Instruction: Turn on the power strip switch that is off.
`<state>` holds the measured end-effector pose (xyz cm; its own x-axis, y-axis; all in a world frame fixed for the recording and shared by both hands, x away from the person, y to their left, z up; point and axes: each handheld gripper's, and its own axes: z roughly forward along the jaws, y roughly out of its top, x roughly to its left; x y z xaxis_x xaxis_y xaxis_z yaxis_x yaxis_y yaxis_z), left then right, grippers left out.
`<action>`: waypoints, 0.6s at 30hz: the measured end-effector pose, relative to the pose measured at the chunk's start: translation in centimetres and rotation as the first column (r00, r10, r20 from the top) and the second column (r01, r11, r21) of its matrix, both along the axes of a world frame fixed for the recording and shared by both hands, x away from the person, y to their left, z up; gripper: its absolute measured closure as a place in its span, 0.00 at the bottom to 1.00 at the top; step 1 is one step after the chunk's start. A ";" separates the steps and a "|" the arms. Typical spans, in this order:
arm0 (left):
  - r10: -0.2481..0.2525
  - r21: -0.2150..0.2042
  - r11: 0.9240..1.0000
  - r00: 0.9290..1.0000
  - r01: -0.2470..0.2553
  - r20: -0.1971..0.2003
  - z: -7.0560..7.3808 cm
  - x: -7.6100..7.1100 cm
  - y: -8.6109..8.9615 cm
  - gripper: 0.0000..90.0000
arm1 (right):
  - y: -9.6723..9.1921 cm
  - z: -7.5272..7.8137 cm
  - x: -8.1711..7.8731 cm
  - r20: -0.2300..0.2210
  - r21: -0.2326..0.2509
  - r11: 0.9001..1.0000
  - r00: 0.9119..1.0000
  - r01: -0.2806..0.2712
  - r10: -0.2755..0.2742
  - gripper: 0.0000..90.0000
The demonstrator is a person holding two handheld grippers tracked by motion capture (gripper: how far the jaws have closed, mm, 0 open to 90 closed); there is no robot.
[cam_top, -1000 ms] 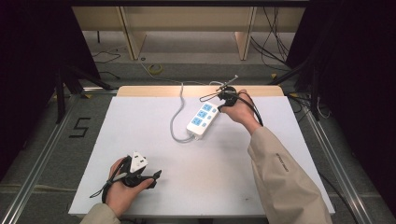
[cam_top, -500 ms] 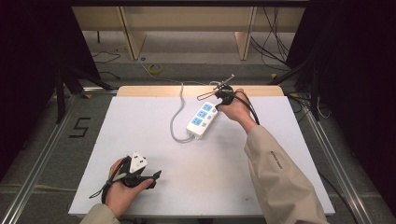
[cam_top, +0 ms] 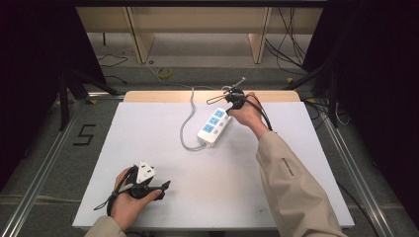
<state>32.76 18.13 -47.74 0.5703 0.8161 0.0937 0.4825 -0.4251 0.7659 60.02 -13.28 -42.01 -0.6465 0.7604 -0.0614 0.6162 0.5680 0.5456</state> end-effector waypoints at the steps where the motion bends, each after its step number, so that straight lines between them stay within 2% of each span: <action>1: 0.000 0.000 1.000 1.000 0.000 0.000 0.0 0.0 0.0 0.27 | 0.0 -0.1 0.1 -0.001 0.000 1.000 1.000 0.004 -0.004 1.00; 18: -0.004 0.004 1.000 1.000 0.004 -0.002 0.0 0.0 0.0 0.27 | 0.3 -1.1 0.9 -0.014 0.001 1.000 1.000 0.014 -0.014 1.00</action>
